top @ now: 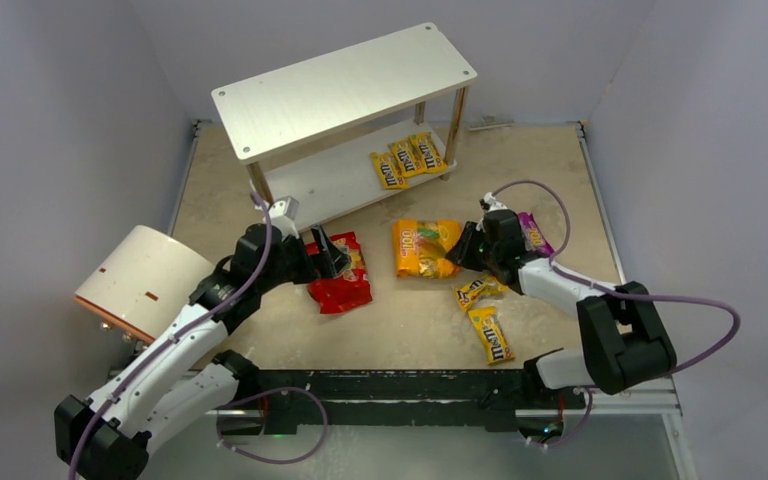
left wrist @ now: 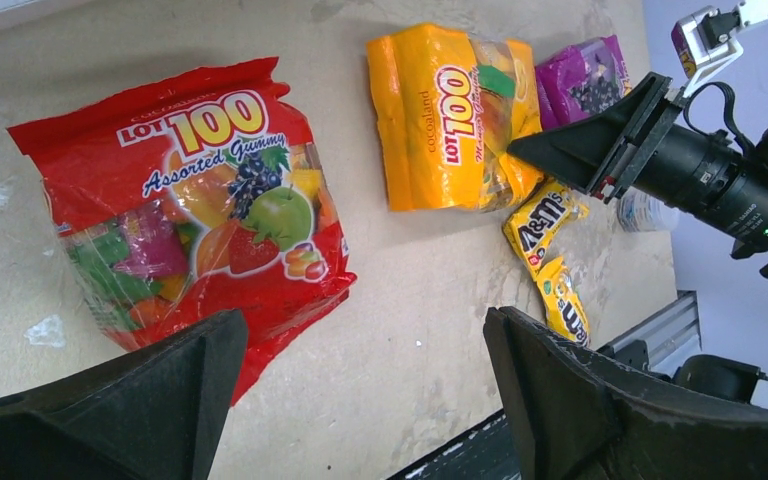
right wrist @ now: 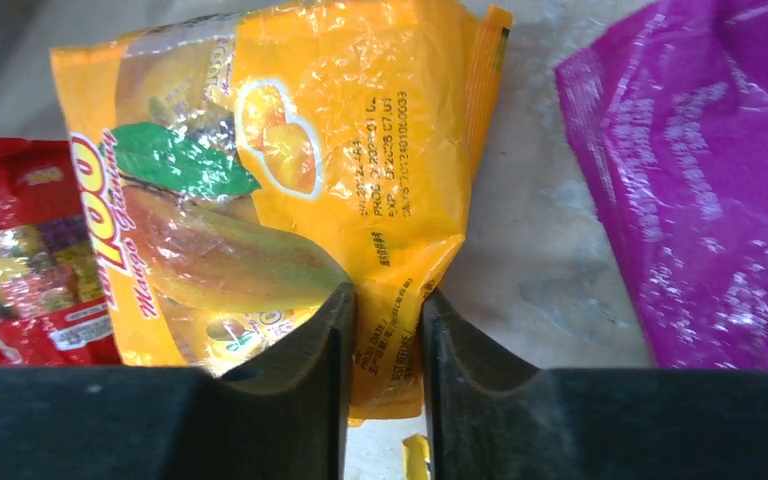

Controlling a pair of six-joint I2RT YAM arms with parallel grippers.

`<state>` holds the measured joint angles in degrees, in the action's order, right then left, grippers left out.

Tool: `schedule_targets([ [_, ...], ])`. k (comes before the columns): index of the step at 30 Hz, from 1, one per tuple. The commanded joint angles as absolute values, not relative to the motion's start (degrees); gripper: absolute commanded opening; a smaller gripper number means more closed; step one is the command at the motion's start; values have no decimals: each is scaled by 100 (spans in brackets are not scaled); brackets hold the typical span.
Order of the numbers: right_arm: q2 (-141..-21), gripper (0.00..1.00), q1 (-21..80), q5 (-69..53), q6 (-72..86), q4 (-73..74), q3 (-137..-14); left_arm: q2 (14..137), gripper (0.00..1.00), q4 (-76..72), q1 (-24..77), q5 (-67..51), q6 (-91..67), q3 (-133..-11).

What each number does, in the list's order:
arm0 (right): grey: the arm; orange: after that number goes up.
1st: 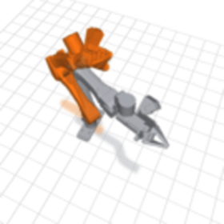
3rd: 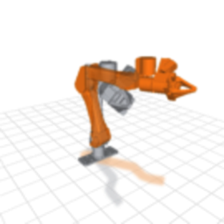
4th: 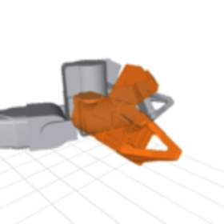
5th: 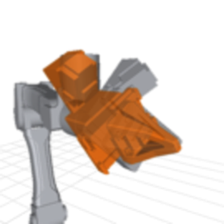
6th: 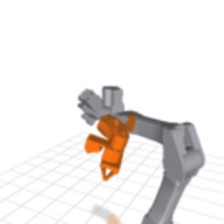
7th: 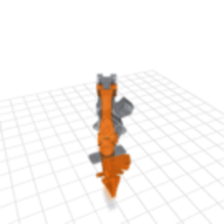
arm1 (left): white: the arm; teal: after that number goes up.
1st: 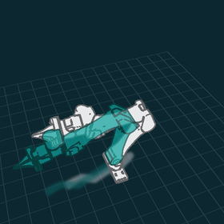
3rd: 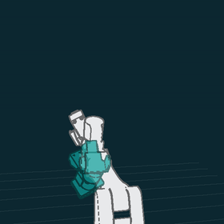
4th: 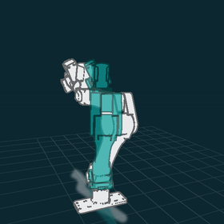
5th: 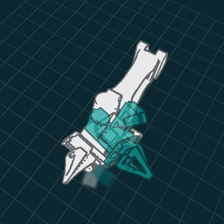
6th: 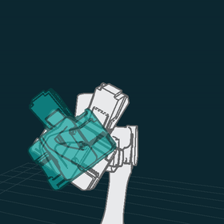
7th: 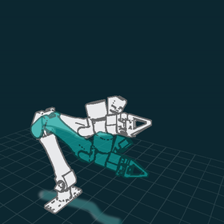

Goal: Place and organize the candy bags onto the shelf

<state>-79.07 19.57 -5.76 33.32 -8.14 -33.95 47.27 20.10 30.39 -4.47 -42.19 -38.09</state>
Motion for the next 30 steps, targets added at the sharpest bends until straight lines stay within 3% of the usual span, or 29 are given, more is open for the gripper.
schedule_targets([
  [1, -7889, 18, 1969, -1287, 3000, -1652, -3171, 4719, 96, 1660, 3023, -702, -4035, -3758],
  [3, -7714, 0, 1969, -1433, 2782, -1781, -3164, 4739, 96, 1630, 3016, -738, -4016, -3740],
  [11, -6369, 0, 1969, -2147, 2610, -2835, -3003, 4954, 96, 988, 3023, -1277, -4031, -3516],
  [18, -6207, 0, 1969, -2391, 3793, -2719, -3423, 5383, 96, 172, 3019, -1658, -4534, -3227],
  [30, -5633, 0, 1978, -3564, 4352, -4356, -3705, 5935, 98, -1273, 3021, -1787, -6226, -3024],
])
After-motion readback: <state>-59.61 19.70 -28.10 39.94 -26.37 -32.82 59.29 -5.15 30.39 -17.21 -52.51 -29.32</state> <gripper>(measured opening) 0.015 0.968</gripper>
